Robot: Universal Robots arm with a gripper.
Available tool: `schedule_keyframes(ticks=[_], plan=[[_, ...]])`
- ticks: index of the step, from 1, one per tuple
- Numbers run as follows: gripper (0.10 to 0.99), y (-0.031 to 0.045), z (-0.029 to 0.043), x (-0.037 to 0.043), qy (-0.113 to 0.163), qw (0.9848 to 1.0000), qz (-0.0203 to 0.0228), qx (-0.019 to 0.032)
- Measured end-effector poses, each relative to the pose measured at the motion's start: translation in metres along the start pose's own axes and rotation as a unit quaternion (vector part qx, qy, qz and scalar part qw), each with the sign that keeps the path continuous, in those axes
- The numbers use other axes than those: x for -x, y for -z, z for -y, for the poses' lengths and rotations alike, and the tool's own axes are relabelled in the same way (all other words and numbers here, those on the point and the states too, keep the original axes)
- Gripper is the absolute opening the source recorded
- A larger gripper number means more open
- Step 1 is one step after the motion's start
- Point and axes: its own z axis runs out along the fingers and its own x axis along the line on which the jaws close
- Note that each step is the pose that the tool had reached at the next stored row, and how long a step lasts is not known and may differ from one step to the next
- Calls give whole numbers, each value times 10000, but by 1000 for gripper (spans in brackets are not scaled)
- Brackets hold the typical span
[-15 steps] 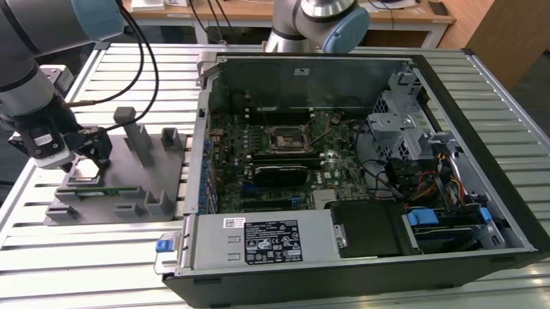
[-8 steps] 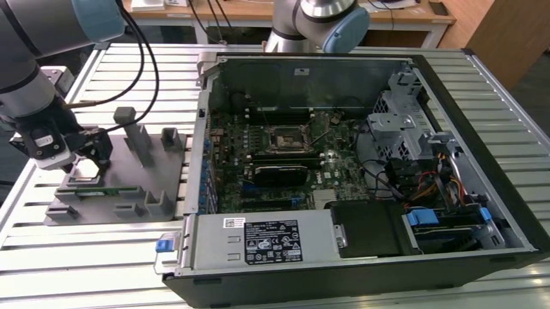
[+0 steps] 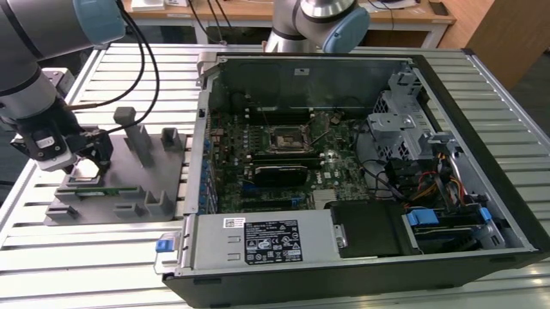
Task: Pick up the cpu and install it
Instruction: 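Pick up the cpu and move it towards the insertion slot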
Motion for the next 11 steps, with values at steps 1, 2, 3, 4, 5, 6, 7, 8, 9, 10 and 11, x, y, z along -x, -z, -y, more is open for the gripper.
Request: schedule_keyframes(ticks=[1,2,3,4,5,6,7,8,9,10,11], plan=[[702,-3,0,0,0,10000,0,0],[702,-8,0,0,1,10000,0,0],[702,-11,1,0,1,10000,-1,0],[702,-10,1,0,1,10000,-1,0],[702,-11,1,0,1,10000,-1,0],[682,-11,1,-2,1,10000,-1,0],[682,-11,1,-5,1,10000,-1,0],[616,-12,1,-9,1,10000,0,0],[616,-11,1,-12,1,10000,-1,0],[616,-11,1,-12,1,10000,0,0],[616,-12,1,-16,1,10000,0,0]])
